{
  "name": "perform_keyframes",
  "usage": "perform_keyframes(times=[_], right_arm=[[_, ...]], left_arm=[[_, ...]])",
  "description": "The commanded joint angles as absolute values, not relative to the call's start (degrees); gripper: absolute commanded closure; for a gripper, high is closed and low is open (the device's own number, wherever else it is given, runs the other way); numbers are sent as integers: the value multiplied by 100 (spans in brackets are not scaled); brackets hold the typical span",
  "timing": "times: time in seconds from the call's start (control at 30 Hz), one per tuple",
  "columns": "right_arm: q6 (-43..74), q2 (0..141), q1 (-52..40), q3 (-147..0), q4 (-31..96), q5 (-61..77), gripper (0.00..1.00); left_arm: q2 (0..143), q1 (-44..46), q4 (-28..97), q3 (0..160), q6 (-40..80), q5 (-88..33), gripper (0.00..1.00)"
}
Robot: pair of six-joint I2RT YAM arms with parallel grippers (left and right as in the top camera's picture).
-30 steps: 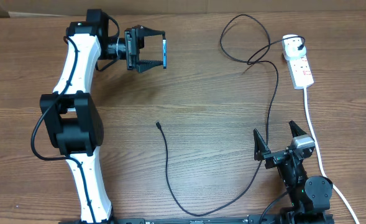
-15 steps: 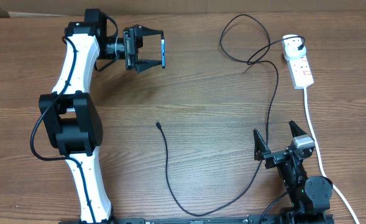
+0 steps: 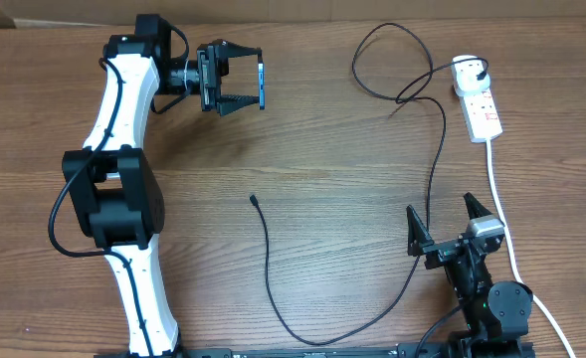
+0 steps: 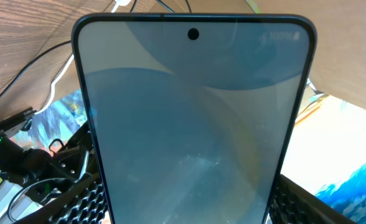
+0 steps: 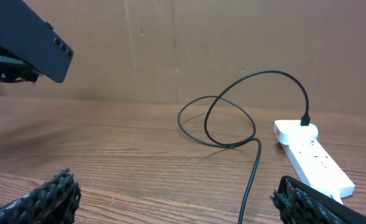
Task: Plug charger to phone and switch on socket
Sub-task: 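Hold the phone upright in the left gripper above the table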
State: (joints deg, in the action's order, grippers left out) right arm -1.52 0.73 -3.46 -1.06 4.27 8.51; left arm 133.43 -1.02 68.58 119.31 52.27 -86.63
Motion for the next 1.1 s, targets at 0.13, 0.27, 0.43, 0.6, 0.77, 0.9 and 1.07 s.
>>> perform_keyframes(times=[0.13, 0.27, 0.43, 0.6, 0.77, 0.9, 1.07], right_arm=[[-176, 16, -379, -49, 399, 753, 0], [-176, 16, -379, -49, 401, 753, 0], [-176, 16, -379, -49, 401, 753, 0], [-176, 16, -379, -49, 401, 753, 0], [-5, 16, -379, -49, 283, 958, 0], [263, 16, -379, -49, -191, 1516, 0], [427, 16, -379, -49, -2443, 2064, 0]], left_arm=[[13369, -126, 6864, 12105, 4884, -8799, 28], [13369, -97, 6855, 12105, 4899, -8302, 28], [13369, -93, 6853, 12105, 4908, -7089, 28], [13369, -93, 6814, 12105, 4884, -6302, 28], [13369, -80, 6460, 12105, 4888, -6261, 30], [13369, -56, 6427, 12105, 4936, -6296, 29], [13369, -56, 6425, 12105, 4934, -6866, 29]])
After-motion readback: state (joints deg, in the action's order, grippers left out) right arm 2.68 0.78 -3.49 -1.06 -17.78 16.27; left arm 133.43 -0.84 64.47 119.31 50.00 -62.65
